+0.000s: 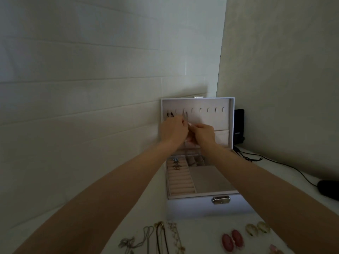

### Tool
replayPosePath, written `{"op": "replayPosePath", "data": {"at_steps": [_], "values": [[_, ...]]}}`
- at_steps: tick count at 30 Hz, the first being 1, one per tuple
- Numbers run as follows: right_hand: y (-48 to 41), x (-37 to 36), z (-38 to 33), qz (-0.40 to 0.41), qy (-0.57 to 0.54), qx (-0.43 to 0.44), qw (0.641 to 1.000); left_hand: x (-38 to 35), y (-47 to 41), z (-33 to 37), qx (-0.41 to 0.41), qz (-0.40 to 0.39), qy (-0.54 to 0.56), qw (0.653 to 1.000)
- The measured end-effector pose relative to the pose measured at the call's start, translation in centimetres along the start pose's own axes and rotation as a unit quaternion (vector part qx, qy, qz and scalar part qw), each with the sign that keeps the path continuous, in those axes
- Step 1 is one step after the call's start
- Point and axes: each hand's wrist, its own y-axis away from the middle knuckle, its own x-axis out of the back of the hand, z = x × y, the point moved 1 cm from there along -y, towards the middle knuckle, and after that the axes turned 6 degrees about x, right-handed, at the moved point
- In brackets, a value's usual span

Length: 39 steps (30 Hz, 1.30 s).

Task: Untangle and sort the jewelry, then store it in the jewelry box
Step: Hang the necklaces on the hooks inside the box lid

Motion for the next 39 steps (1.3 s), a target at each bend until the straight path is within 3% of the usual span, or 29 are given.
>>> {"op": "replayPosePath", "data": {"at_steps": [3, 8, 14, 22, 29, 34, 39], "values": [[0.6, -0.1, 0.7, -0.022, -0.031, -0.030, 0.999, -0.2, 1.4, -0.8, -0.004, -0.034, 0.028, 0.999], [1.2, 0.2, 1.2, -0.075, 0.018, -0.019, 0.997, -0.1, 3.3, -1.1, -0.018, -0.085, 0.109, 0.990], [1.7, 1.2, 1.4, -0.048, 0.022, -0.007, 0.999, -0.3, 4.3, -1.1, -0.140, -0.137, -0.019, 0.980], [1.6, 4.4, 0.4, -0.066, 0.062, -0.086, 0.992, -0.7, 4.2, -1.3, -0.134, -0.163, -0.086, 0.974], [1.7, 6.3, -0.3, -0.058, 0.067, 0.012, 0.996, -1.0, 4.9, -1.0, -0.162, -0.121, -0.142, 0.969], [1.1, 7.1, -1.3, -0.131, 0.103, -0.078, 0.983, -1.0, 4.8, -1.1, -0.156, -0.106, -0.175, 0.966], [0.5, 7.9, -3.2, -0.158, -0.006, -0.057, 0.986, -1.2, 4.8, -1.0, -0.165, -0.078, -0.189, 0.965]]}}
